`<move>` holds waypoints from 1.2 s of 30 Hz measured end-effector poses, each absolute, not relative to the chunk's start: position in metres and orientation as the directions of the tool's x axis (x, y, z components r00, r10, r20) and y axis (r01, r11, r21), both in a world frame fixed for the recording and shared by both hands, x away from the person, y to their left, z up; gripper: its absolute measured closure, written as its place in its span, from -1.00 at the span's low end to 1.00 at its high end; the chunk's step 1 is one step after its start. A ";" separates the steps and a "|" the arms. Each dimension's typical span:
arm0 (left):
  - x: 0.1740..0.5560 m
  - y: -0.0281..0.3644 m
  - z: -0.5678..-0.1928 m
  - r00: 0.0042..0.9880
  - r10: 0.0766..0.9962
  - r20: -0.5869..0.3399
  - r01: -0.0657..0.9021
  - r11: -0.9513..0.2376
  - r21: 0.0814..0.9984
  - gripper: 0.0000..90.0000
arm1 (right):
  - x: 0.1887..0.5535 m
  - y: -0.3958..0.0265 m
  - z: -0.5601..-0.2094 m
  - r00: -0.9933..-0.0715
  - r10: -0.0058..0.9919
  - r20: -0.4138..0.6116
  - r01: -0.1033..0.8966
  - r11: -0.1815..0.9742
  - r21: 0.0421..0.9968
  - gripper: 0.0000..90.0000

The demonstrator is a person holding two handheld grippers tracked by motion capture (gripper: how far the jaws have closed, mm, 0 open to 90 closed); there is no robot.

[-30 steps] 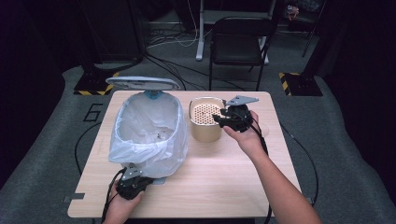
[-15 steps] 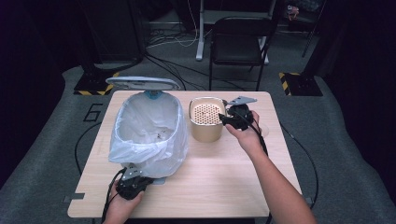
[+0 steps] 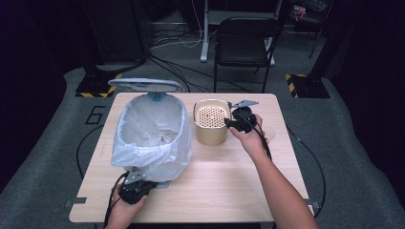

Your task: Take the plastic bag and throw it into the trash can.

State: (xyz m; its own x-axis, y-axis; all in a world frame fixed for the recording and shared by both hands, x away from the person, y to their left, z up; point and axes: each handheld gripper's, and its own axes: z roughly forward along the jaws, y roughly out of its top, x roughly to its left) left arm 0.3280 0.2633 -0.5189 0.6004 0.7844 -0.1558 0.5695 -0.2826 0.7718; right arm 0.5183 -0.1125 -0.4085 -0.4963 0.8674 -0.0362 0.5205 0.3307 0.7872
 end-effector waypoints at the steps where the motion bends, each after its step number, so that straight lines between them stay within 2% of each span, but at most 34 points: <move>1: 0.328 0.263 -0.519 0.601 0.784 -0.156 0.569 -0.283 0.772 1.00 | 0.519 -0.113 -0.409 -0.496 0.868 -0.028 0.522 0.324 0.789 0.22; 4: 0.328 0.263 -0.519 0.601 0.784 -0.156 0.570 -0.283 0.772 1.00 | 0.519 -0.113 -0.409 -0.492 0.870 -0.002 0.541 0.308 0.783 0.25; 22: 0.328 0.263 -0.519 0.601 0.783 -0.157 0.570 -0.283 0.771 1.00 | 0.529 -0.110 -0.412 -0.474 0.881 -0.010 0.563 0.312 0.765 0.18; 36: 0.328 0.264 -0.519 0.602 0.783 -0.155 0.571 -0.286 0.770 1.00 | 0.525 -0.117 -0.411 -0.488 0.873 0.015 0.577 0.309 0.756 0.33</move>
